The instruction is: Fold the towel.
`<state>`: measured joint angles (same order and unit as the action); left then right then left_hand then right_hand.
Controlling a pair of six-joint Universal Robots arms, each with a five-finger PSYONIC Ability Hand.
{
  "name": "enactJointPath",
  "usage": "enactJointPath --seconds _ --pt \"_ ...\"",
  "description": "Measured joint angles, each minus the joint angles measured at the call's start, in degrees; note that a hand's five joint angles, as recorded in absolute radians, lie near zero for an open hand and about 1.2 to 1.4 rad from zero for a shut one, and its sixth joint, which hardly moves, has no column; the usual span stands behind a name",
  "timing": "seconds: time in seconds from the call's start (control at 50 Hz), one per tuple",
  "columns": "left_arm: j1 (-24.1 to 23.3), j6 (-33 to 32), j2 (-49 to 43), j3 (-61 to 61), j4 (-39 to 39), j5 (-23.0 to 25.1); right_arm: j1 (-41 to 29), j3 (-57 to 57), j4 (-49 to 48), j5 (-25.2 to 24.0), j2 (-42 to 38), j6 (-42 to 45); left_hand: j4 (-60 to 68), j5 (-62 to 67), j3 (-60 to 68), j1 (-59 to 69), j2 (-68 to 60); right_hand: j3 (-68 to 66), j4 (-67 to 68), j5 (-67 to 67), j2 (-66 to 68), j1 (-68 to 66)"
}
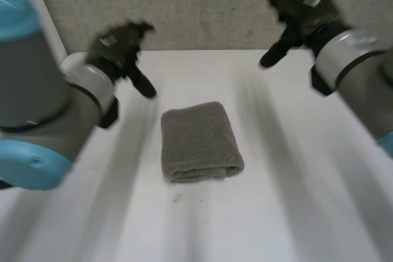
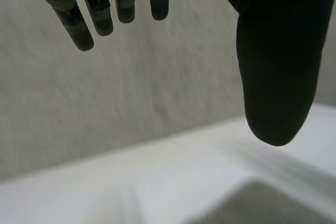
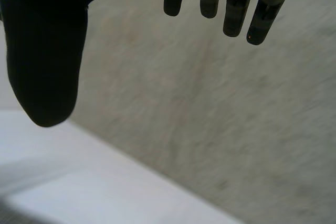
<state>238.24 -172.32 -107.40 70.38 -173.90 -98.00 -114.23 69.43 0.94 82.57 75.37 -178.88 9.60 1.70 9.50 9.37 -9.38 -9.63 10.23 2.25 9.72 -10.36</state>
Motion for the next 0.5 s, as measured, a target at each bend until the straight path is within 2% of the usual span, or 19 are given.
enactJointPath --seconds 0.08,0.18,0.5 --pt "3.35 -0.04 8.32 0.32 0.54 0.0 2.22 0.83 -0.56 3.37 4.94 -0.74 0.0 0.0 0.0 0.0 0.01 0.0 0.0 0.0 0.0 0.0" --pt "6.67 -0.02 13.95 1.65 1.42 0.28 3.61 2.83 -0.05 6.05 7.97 -0.11 0.0 0.0 0.0 0.0 0.01 0.0 0.0 0.0 0.0 0.0" --pt "8.6 0.13 15.9 6.88 -0.05 4.99 3.88 5.76 0.04 5.46 7.3 2.44 0.0 0.0 0.0 0.0 0.01 0.12 0.0 0.0 0.0 0.0"
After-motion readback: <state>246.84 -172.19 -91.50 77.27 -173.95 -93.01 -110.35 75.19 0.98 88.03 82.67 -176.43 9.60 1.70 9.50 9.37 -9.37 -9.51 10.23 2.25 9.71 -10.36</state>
